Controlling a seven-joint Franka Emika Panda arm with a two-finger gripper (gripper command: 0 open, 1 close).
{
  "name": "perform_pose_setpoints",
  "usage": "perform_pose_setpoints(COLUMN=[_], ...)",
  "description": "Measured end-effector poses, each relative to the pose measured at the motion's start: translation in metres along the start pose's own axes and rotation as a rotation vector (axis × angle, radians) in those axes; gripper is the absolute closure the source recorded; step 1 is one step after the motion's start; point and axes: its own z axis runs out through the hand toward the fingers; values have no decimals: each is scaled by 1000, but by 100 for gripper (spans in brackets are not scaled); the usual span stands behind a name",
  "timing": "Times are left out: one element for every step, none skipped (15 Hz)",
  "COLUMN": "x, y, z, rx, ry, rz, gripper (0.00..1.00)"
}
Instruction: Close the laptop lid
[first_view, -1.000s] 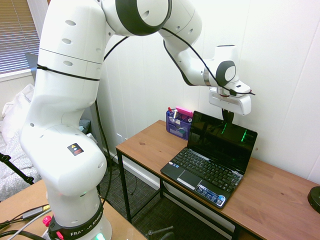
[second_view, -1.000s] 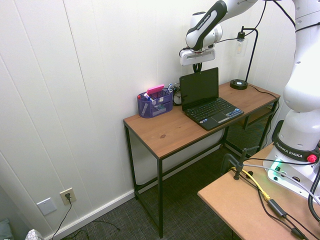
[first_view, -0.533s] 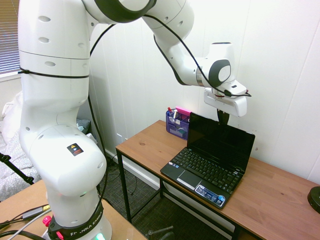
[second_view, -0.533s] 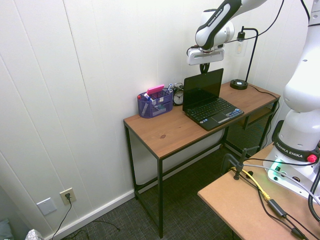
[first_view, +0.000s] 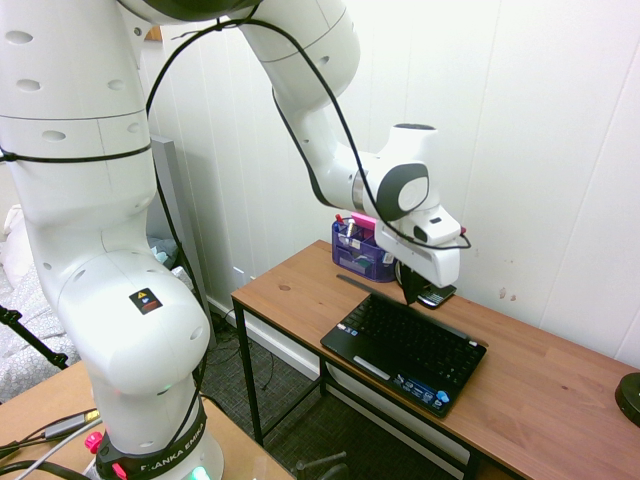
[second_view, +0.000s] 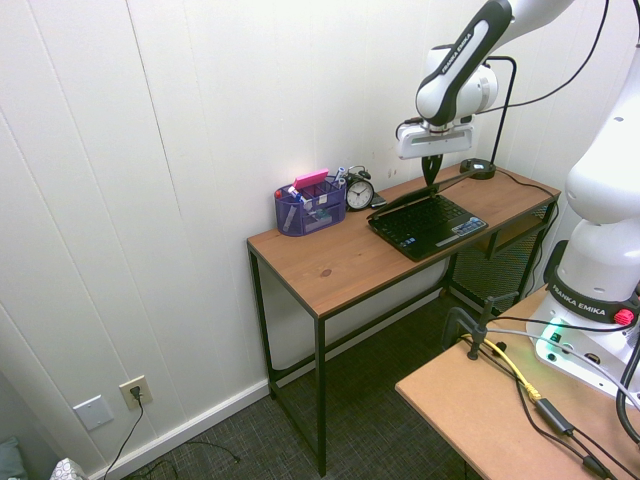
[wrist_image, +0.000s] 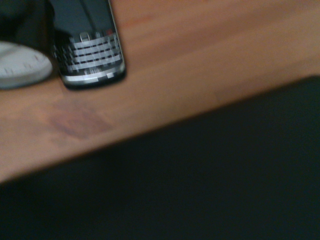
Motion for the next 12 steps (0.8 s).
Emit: perform_pose_setpoints(x=[-5,-10,-14,-18,-21,-24,-25,-26,-27,-26,-25,-24], y=[11,21,29,35,40,44,47,48,50,52,55,57], z=[10,20,28,36,45,54,61,67,71,73,74,74], rx=[-9,-18,-24,-27,-31,-37,-42,-44,-43,-37,-29,-22], ry=[-12,-26,-36,-43,-51,-61,-66,-70,-74,-75,-75,-76], rz=[0,1,0,-1,-1,-1,-3,-3,-2,0,5,9], gripper=[100,100,100,100,100,100,100,100,100,100,100,100])
